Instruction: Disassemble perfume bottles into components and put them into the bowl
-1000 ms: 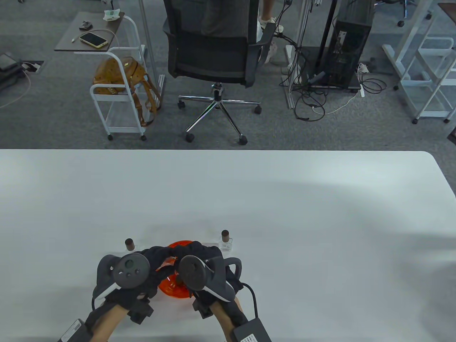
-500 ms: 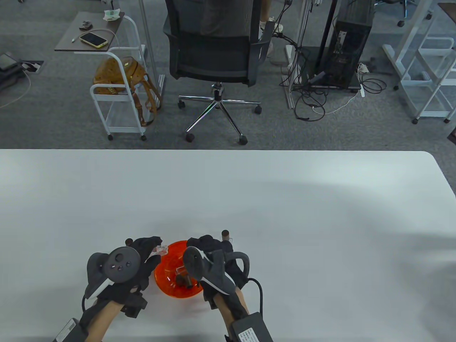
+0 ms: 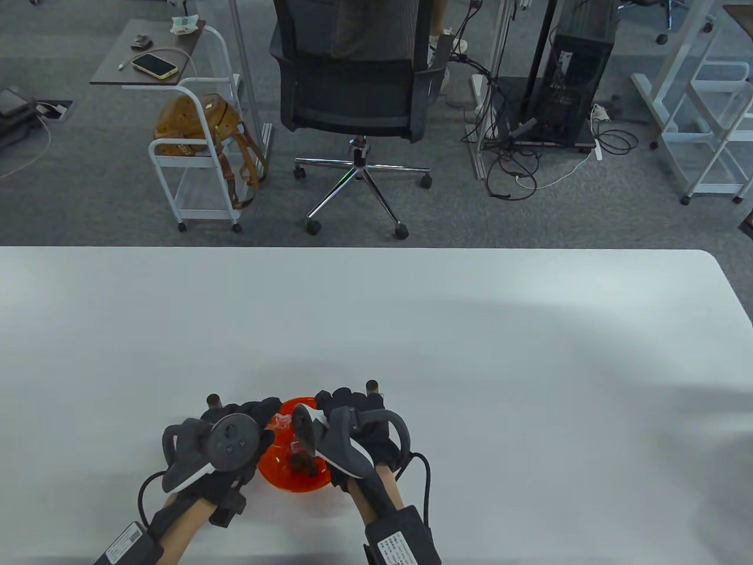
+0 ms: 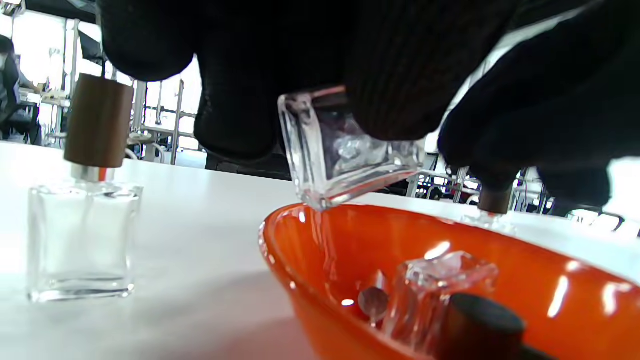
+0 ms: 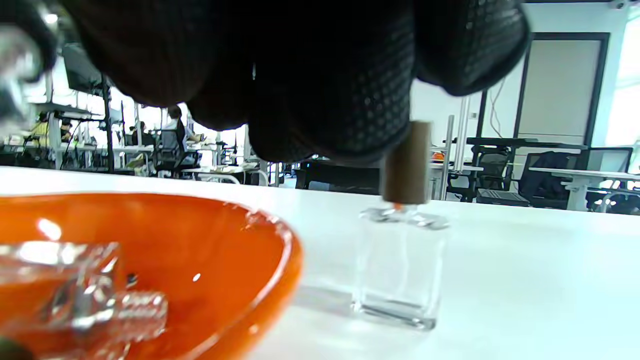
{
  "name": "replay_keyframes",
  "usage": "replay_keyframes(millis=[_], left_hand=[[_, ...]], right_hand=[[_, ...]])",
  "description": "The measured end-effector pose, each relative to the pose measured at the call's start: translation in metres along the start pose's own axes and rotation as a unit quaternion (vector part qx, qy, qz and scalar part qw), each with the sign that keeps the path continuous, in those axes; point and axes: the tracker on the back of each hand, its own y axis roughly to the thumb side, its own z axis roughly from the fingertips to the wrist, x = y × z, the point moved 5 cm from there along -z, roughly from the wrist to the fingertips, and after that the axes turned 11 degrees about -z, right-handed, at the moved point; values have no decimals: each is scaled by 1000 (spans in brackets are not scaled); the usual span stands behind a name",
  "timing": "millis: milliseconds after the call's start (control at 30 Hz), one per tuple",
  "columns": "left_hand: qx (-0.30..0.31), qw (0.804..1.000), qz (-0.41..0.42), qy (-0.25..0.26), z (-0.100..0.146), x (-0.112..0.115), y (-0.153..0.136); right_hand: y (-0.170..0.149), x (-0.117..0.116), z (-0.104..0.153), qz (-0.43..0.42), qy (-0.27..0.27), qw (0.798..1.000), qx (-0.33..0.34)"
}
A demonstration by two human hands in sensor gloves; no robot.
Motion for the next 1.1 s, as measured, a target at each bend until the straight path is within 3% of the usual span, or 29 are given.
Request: replay_keyframes(millis=[167,367,500,733,833,967,1033,1100], left_hand=[[14,996,-81,-17,-7,8,23],[30,987,-148,-61,-9,24,40],[47,985,-145,-75,-9,31,43],[52,991,-108,-66,-6,23,40],[21,998,-59,-32,-4,4,19],[-66,996,30,51,2,-27,-44],[-114,989,53,73,7,-29,-78],[-148,985,79,51,8,-17,-103]], right_hand=[[-28,20,6,-56,-16,998,-32],[-41,22,6,-71,-12,996,-45],[-36,19,7,-59,-3,998,-36],[-36,18,7,-59,2,998,-34],[-38,19,7,-60,3,998,-36],[-40,22,7,-67,0,997,-38],[-40,22,8,-68,0,997,-38],[-39,21,7,-69,1,997,-37]])
